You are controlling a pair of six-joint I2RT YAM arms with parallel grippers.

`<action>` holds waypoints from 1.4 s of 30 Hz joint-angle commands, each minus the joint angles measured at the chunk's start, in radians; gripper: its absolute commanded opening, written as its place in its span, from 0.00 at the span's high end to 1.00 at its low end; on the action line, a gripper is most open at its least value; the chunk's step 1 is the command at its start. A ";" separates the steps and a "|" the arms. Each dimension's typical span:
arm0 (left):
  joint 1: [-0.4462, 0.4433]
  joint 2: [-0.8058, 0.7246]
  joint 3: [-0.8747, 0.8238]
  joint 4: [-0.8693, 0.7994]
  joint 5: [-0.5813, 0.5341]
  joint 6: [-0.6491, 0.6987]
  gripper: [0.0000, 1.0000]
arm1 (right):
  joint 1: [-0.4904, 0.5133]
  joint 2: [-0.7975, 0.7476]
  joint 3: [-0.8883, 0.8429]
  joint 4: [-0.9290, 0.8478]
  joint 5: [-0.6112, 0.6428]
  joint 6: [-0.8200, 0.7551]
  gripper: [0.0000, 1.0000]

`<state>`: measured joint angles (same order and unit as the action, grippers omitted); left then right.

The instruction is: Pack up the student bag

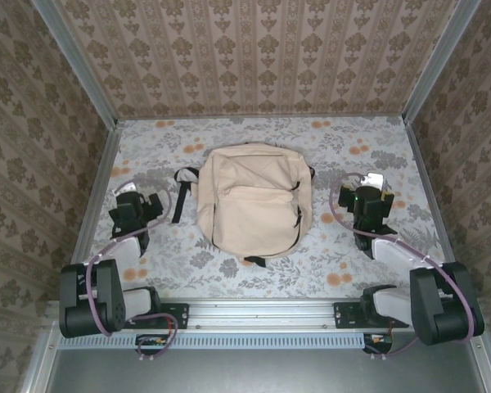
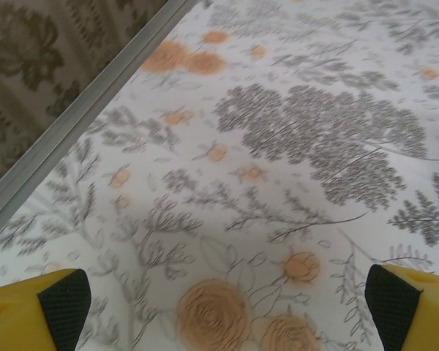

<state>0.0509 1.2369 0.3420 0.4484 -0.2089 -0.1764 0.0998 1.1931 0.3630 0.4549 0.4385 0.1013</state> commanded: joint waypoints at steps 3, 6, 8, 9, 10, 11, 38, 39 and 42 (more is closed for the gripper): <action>-0.048 0.049 -0.080 0.425 0.090 0.146 0.00 | -0.008 0.057 -0.048 0.286 -0.164 -0.077 0.00; -0.065 0.109 -0.099 0.534 0.102 0.188 0.00 | -0.015 0.088 -0.048 0.334 -0.204 -0.086 0.00; -0.073 0.159 -0.105 0.600 0.096 0.196 0.00 | -0.021 0.121 -0.052 0.391 -0.216 -0.089 0.00; -0.074 0.179 -0.106 0.615 0.094 0.196 0.00 | -0.022 0.141 -0.051 0.415 -0.222 -0.089 0.00; -0.075 0.203 -0.104 0.632 0.091 0.200 0.00 | -0.026 0.165 -0.049 0.441 -0.229 -0.089 0.00; -0.077 0.224 -0.099 0.643 0.089 0.199 0.00 | -0.030 0.190 -0.047 0.464 -0.238 -0.088 0.00; -0.106 0.304 0.045 0.451 -0.002 0.201 0.00 | -0.051 0.339 0.026 0.441 -0.206 -0.045 0.00; -0.106 0.302 0.045 0.450 -0.002 0.201 0.00 | -0.051 0.339 0.027 0.440 -0.205 -0.045 0.00; -0.105 0.303 0.045 0.450 -0.002 0.203 0.00 | -0.051 0.340 0.027 0.440 -0.206 -0.044 0.00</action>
<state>-0.0628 1.5391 0.3706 0.9058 -0.2207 0.0303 0.0521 1.5238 0.3725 0.9085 0.2245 0.0372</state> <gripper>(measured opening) 0.992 0.996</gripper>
